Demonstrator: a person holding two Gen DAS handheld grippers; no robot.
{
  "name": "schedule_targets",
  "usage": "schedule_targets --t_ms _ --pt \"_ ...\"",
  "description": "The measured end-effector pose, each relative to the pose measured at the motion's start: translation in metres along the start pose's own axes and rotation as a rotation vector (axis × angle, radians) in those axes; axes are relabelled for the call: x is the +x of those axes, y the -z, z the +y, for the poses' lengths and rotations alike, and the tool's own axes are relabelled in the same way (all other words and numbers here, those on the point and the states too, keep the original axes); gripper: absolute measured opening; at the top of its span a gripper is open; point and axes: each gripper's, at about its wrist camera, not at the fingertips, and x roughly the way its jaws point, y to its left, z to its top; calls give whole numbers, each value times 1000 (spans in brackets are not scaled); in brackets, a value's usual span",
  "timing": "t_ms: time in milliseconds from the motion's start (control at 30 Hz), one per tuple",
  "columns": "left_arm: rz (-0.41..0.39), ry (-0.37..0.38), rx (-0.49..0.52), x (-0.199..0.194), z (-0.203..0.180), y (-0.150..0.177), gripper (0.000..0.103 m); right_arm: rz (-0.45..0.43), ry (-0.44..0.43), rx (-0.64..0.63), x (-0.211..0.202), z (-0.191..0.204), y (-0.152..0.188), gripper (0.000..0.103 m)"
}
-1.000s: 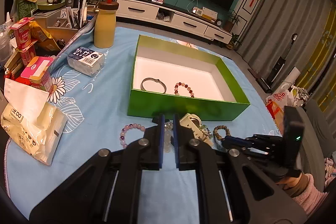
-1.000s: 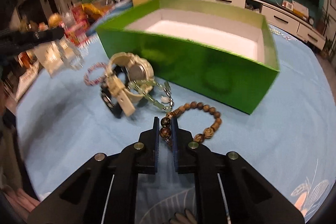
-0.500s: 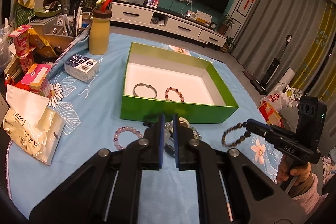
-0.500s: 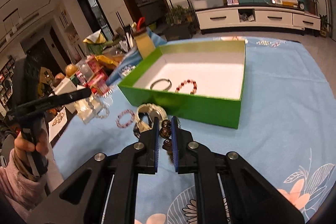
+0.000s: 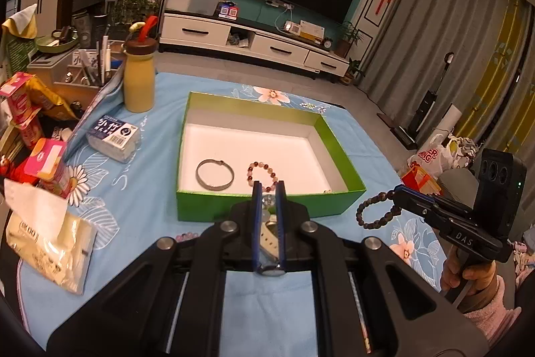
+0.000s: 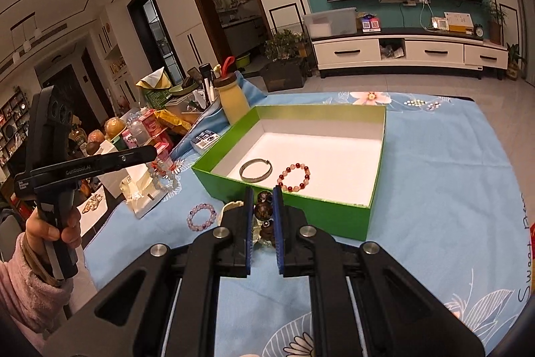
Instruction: Organize jewelry
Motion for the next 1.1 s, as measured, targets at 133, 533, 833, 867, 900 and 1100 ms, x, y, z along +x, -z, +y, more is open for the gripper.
schedule_targets --t_ms 133,533,833,867,900,1100 --pt "10 7 3 11 -1 -9 7 -7 8 1 2 -3 -5 11" --pt "47 25 29 53 -10 -34 7 -39 30 17 13 -22 -23 11" --pt "88 26 27 98 -13 -58 7 -53 56 25 30 -40 -46 11" --pt "94 24 23 103 -13 -60 7 -48 64 28 34 -42 -48 11" --pt "100 21 19 108 -12 -62 7 -43 69 31 38 -45 -49 11" --pt "142 -13 24 142 -10 -70 7 -11 84 48 61 -59 -51 11"
